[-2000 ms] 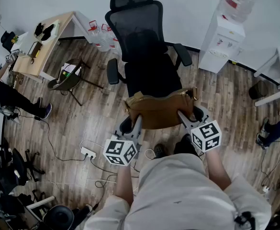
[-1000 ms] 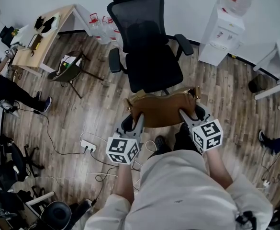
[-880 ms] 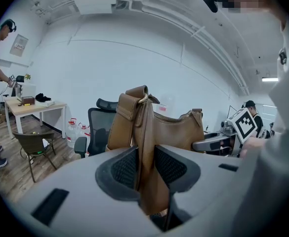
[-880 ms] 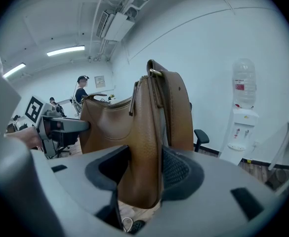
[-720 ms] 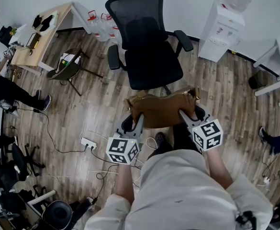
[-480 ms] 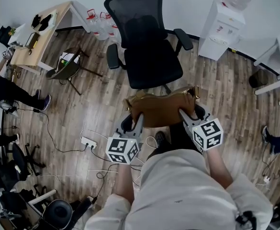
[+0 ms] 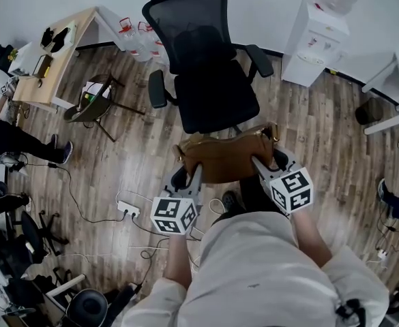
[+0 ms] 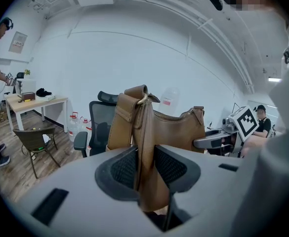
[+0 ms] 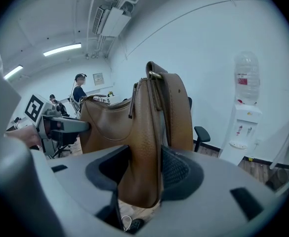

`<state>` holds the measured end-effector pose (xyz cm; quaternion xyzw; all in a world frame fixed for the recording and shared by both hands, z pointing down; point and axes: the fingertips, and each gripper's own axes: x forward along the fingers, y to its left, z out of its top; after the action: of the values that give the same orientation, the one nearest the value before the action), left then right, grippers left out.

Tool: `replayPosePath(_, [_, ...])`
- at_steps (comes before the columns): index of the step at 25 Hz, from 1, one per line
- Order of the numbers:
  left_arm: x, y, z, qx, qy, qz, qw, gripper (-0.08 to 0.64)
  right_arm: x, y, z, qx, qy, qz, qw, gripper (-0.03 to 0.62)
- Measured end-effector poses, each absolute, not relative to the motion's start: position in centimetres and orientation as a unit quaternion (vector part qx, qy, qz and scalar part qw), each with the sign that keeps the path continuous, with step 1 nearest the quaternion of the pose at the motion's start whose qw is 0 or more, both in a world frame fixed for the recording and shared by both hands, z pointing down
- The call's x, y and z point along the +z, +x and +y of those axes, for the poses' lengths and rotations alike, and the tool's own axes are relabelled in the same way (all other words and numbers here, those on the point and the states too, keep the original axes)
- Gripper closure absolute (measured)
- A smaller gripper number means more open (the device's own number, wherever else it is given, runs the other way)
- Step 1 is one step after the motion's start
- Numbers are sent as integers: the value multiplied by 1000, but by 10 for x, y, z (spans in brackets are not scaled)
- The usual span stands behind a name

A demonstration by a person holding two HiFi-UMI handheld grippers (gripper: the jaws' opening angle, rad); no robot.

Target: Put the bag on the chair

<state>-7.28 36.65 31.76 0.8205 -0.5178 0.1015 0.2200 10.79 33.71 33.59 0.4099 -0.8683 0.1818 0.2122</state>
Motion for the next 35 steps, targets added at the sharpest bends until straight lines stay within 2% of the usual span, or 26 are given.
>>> replayPosePath(17, [301,-69,256,120,800,-548,211,460,327,107,214,184,379,-882,209,391])
replayPosePath(35, [300,-24,167,112,762,-601,214,460,321,145,104,162,336,-905,202,396])
